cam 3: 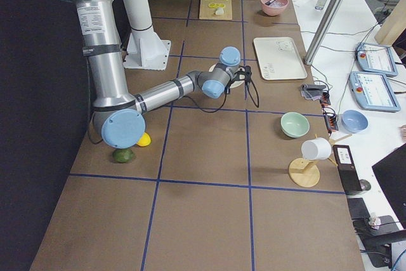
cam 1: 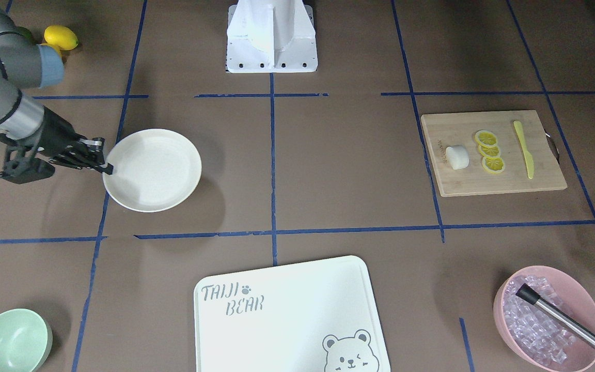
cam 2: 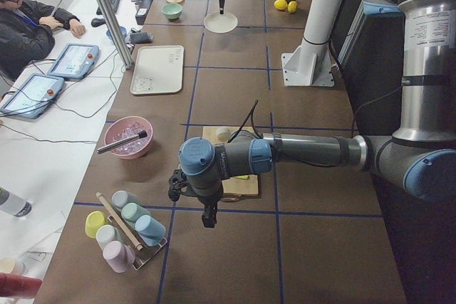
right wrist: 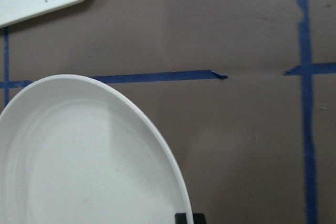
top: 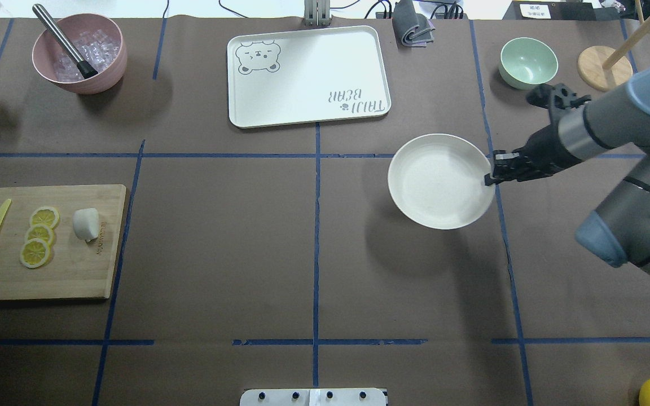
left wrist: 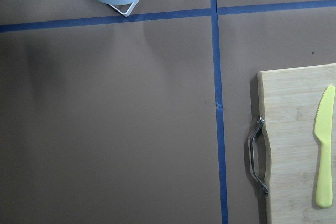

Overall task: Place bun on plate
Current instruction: 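Slide the white plate with the right gripper toward the table center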

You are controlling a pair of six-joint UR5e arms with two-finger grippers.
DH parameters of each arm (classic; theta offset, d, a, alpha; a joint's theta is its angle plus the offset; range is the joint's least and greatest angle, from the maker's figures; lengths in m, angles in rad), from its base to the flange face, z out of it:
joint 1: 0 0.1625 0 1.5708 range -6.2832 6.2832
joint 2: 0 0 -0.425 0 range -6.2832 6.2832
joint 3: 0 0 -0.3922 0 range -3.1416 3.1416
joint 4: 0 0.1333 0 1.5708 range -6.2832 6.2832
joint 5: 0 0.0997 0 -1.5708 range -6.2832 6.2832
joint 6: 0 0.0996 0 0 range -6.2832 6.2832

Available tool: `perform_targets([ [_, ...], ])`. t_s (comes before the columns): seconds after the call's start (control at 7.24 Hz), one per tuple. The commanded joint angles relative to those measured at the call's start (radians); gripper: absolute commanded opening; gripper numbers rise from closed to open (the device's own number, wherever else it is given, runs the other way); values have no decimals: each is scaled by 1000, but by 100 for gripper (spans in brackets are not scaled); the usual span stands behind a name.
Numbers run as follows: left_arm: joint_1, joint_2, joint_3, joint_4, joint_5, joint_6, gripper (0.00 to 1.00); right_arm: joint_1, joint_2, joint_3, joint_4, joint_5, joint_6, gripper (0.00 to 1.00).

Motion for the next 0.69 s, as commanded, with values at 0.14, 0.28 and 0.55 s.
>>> perform_targets([
  [0.14, 0, 0, -7, -5, -93, 0, 100, -181, 213, 0, -195, -228, 118, 3],
  [0.28, 0, 0, -8, -5, -118, 0, 100, -231, 244, 3, -197, -285, 179, 4],
  [0.55, 0, 5, -11, -5, -122, 0, 100, -369, 303, -2, -198, -438, 319, 8],
])
